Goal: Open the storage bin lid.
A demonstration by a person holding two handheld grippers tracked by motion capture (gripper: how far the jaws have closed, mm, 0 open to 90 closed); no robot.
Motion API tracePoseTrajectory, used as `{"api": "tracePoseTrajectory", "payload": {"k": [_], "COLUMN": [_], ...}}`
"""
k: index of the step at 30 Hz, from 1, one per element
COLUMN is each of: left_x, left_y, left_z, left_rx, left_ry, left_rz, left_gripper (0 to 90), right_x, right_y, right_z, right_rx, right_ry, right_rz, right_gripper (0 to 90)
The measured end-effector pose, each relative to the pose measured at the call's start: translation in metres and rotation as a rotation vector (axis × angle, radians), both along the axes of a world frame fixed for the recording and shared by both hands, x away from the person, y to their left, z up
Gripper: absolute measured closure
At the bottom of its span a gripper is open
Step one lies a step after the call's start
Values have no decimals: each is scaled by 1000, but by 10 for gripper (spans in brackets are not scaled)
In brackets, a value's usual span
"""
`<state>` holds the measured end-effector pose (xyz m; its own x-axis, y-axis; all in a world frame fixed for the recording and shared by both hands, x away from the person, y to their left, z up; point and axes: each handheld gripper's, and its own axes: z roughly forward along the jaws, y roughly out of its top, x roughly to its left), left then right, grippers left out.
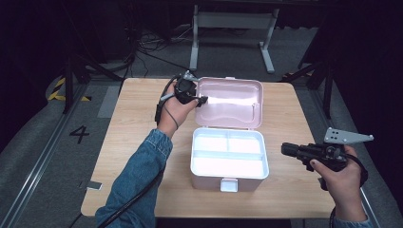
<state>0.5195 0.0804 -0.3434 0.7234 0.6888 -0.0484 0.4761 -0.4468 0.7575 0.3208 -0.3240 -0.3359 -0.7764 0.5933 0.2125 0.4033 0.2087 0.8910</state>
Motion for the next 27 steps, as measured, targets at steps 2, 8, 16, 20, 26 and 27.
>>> {"api": "tracePoseTrajectory", "payload": {"k": [2, 8, 16, 20, 26, 27], "left_x": [2, 10, 14, 14, 13, 12], "left_y": [0, 1, -1, -2, -2, -2], "left_z": [-3, -17, -30, -34, -36, -36], "left_rx": [0, 3, 19, 29, 28, 26], "left_ry": [11, 89, 137, 162, 173, 170], "left_rz": [3, 7, 11, 14, 9, 12], "left_gripper": [514, 500, 470, 492, 481, 479], "right_x": [0, 2, 2, 2, 2, 2], "right_y": [0, 0, -1, -1, -2, -2], "right_z": [-1, -3, -3, -4, -3, -3], "right_rx": [1, 0, -1, 4, 6, 7], "right_ry": [5, 11, 13, 15, 18, 16], "right_rz": [-2, 0, -5, -5, -7, -8], "right_gripper": [827, 824, 818, 811, 805, 804]}}
